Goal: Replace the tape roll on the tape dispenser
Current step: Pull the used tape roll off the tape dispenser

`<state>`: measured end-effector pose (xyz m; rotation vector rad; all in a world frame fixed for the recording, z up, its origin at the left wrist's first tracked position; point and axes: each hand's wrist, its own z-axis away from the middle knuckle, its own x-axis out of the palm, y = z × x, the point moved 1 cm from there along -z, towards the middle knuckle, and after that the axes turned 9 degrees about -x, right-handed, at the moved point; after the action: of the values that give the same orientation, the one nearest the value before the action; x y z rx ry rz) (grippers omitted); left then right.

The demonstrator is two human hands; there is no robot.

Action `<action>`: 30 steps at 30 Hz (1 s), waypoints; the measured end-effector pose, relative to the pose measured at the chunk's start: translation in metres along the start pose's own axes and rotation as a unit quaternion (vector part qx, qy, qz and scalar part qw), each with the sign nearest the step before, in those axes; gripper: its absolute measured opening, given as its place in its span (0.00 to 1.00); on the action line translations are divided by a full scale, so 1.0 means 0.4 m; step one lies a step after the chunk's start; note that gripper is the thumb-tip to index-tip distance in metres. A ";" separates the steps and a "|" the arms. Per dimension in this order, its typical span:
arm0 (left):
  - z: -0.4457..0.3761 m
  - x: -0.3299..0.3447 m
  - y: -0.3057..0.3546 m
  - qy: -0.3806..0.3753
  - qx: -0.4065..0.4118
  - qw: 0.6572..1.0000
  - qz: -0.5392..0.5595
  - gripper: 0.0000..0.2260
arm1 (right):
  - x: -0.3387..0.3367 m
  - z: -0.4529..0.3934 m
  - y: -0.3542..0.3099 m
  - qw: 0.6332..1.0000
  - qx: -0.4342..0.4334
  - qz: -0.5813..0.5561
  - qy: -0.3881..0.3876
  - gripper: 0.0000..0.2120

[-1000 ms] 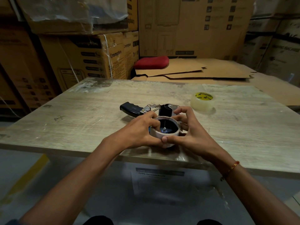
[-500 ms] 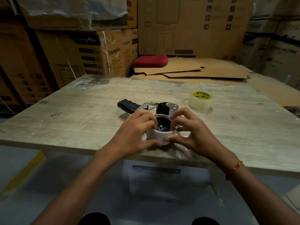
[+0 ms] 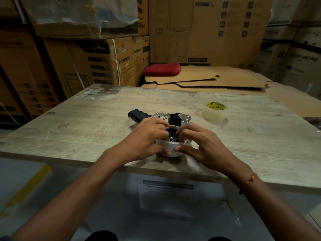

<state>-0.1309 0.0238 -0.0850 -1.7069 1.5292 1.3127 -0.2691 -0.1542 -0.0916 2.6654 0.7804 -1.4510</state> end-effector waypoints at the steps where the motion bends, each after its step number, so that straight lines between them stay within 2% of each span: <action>1: 0.001 -0.002 0.002 -0.003 -0.001 1.000 0.002 0.13 | -0.001 0.003 -0.001 1.000 0.001 -0.002 0.002 0.11; 6: 0.008 -0.008 0.007 -0.009 -0.004 1.000 -0.016 0.15 | 0.000 0.007 -0.016 1.000 0.025 0.000 0.018 0.10; 11: 0.008 -0.023 0.016 -0.019 -0.001 0.998 -0.051 0.24 | -0.007 0.005 -0.028 0.999 0.003 0.021 0.029 0.10; 18: -0.007 -0.023 0.006 -0.052 -0.030 0.997 -0.038 0.18 | 0.003 0.011 -0.028 0.997 0.014 -0.016 0.072 0.12; 20: -0.006 -0.024 0.001 -0.061 -0.058 0.996 -0.032 0.20 | 0.010 0.015 -0.021 0.995 0.035 -0.045 0.084 0.12; 23: 0.014 -0.019 0.015 -0.018 -0.077 0.997 -0.005 0.20 | 0.012 0.018 -0.007 0.988 0.092 -0.110 0.063 0.17; 24: 0.027 -0.010 0.028 0.011 -0.073 0.997 0.010 0.22 | 0.010 0.018 -0.006 0.983 0.110 -0.135 0.051 0.20; 26: 0.062 0.012 0.053 0.039 -0.129 0.988 0.072 0.33 | 0.008 0.016 -0.007 0.974 0.138 -0.179 0.022 0.24; 28: 0.089 0.044 0.065 0.009 -0.221 0.961 0.164 0.47 | 0.009 0.006 -0.011 0.968 0.154 -0.200 -0.008 0.32; 30: 0.097 0.074 0.066 0.004 -0.256 0.945 0.204 0.53 | 0.017 -0.011 -0.013 0.966 0.165 -0.196 -0.024 0.39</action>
<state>-0.1711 0.0364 -0.1211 -1.7335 1.7117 2.0664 -0.2649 -0.1459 -0.0934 2.8062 1.2168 -1.8750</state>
